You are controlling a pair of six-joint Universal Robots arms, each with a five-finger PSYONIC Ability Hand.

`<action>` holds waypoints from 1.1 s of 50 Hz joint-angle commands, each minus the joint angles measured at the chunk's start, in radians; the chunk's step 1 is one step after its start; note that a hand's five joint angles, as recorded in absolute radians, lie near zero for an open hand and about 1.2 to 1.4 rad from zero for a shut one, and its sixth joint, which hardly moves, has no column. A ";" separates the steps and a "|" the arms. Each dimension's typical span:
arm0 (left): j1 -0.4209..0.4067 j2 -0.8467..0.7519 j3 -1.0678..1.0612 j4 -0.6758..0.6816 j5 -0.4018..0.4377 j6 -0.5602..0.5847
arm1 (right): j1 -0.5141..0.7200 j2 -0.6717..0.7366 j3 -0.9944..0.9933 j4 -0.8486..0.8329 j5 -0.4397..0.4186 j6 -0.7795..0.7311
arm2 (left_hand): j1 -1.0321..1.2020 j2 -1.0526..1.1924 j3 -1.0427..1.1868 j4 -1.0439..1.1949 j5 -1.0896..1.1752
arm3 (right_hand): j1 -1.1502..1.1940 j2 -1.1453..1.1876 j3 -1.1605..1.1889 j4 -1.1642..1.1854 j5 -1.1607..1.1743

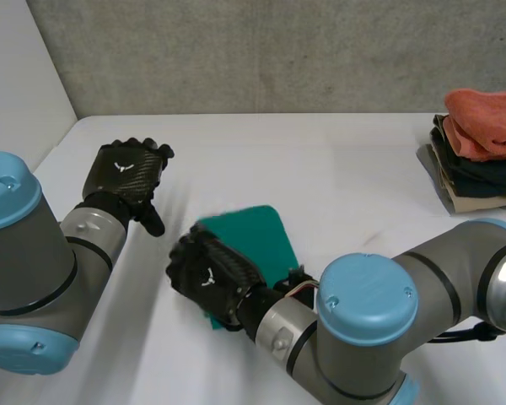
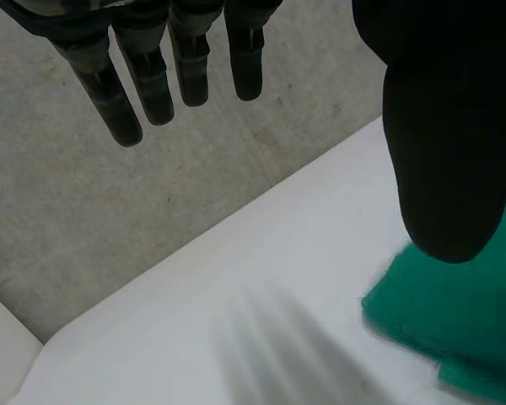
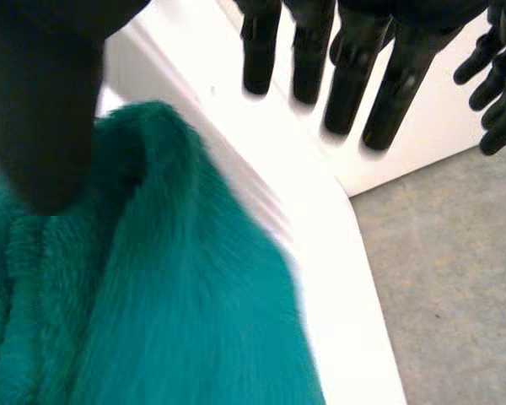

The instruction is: Fold the laundry.

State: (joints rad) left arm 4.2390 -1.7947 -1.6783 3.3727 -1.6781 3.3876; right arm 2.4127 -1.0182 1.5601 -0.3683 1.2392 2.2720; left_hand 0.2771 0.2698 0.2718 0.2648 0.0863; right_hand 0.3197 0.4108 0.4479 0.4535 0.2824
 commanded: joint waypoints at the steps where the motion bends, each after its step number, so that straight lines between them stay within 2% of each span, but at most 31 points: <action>1: -0.017 -0.005 0.025 -0.001 0.001 -0.077 | -0.095 -0.081 0.000 0.011 0.124 0.297 | -0.017 -0.009 -0.011 -0.004 0.000 | -0.145 -0.236 -0.273 -0.279 -0.282; 5: -0.068 -0.015 0.054 -0.003 0.006 -0.122 | -0.205 -0.180 -0.025 0.086 0.118 0.581 | -0.011 -0.003 -0.005 0.002 0.006 | -0.145 -0.236 -0.273 -0.279 -0.282; 8: -0.126 -0.049 0.086 -0.004 0.006 -0.142 | -0.254 -0.162 -0.096 0.217 0.082 0.708 | -0.005 0.002 0.000 0.007 0.011 | -0.145 -0.236 -0.273 -0.279 -0.282; 10: -0.151 -0.078 0.103 -0.006 0.005 -0.145 | -0.264 -0.126 -0.136 0.281 0.057 0.736 | 0.001 0.008 0.006 0.013 0.017 | -0.145 -0.236 -0.273 -0.279 -0.282; 16: -0.186 -0.199 0.146 -0.067 -0.005 -0.142 | -0.273 0.041 -0.309 0.488 0.045 0.718 | 0.016 0.023 0.021 0.028 0.032 | -0.145 -0.236 -0.273 -0.279 -0.282; 19: -0.188 -0.248 0.157 -0.114 -0.017 -0.139 | -0.273 0.101 -0.354 0.529 0.042 0.706 | 0.027 0.035 0.033 0.040 0.044 | -0.145 -0.236 -0.273 -0.279 -0.282; 25: -0.188 -0.359 0.198 -0.223 -0.107 -0.119 | -0.264 0.204 -0.416 0.568 0.055 0.660 | 0.024 0.032 0.030 0.037 0.041 | -0.145 -0.236 -0.273 -0.279 -0.282; 30: -0.182 -0.382 0.212 -0.239 -0.120 -0.091 | -0.254 0.205 -0.417 0.566 0.109 0.595 | 0.024 0.032 0.030 0.037 0.041 | -0.145 -0.236 -0.273 -0.279 -0.282; 34: -0.186 -0.367 0.218 -0.233 -0.114 -0.083 | -0.251 0.155 -0.408 0.552 0.138 0.567 | 0.022 0.029 0.027 0.034 0.038 | -0.145 -0.236 -0.273 -0.279 -0.282; 38: -0.183 -0.252 0.238 -0.228 -0.104 -0.086 | -0.254 0.064 -0.355 0.490 0.141 0.570 | 0.007 0.014 0.012 0.019 0.023 | -0.145 -0.236 -0.273 -0.279 -0.282; 42: -0.182 -0.138 0.241 -0.204 -0.045 -0.085 | -0.251 -0.026 -0.235 0.410 0.140 0.563 | -0.028 -0.021 -0.023 -0.016 -0.012 | -0.145 -0.236 -0.273 -0.279 -0.282; 46: -0.156 -0.029 0.233 -0.177 0.052 -0.080 | -0.242 -0.094 -0.111 0.336 0.144 0.554 | -0.037 -0.030 -0.032 -0.025 -0.021 | -0.145 -0.236 -0.273 -0.279 -0.282; 50: -0.107 0.021 0.232 -0.180 0.219 -0.079 | -0.231 -0.118 0.009 0.272 0.137 0.549 | -0.031 -0.024 -0.026 -0.019 -0.015 | -0.145 -0.236 -0.273 -0.279 -0.282; 51: -0.090 0.027 0.230 -0.190 0.307 -0.079 | -0.222 -0.115 0.047 0.241 0.134 0.543 | -0.028 -0.021 -0.023 -0.016 -0.012 | -0.145 -0.236 -0.273 -0.279 -0.282; 54: -0.079 0.031 0.226 -0.205 0.450 -0.080 | -0.193 -0.106 0.098 0.177 0.132 0.529 | -0.025 -0.018 -0.020 -0.013 -0.009 | -0.145 -0.236 -0.273 -0.279 -0.282; 55: -0.074 0.034 0.224 -0.222 0.528 -0.080 | -0.176 -0.100 0.118 0.142 0.132 0.518 | -0.023 -0.015 -0.017 -0.010 -0.006 | -0.145 -0.236 -0.273 -0.279 -0.282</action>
State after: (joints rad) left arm 4.1277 -1.7775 -1.4472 3.1869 -1.4363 3.3081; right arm 2.1888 -1.1334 1.5716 -0.1115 1.3769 2.8156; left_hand 0.2771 0.2559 0.2585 0.2514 0.0708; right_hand 0.1993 0.2165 0.2132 0.2340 0.0675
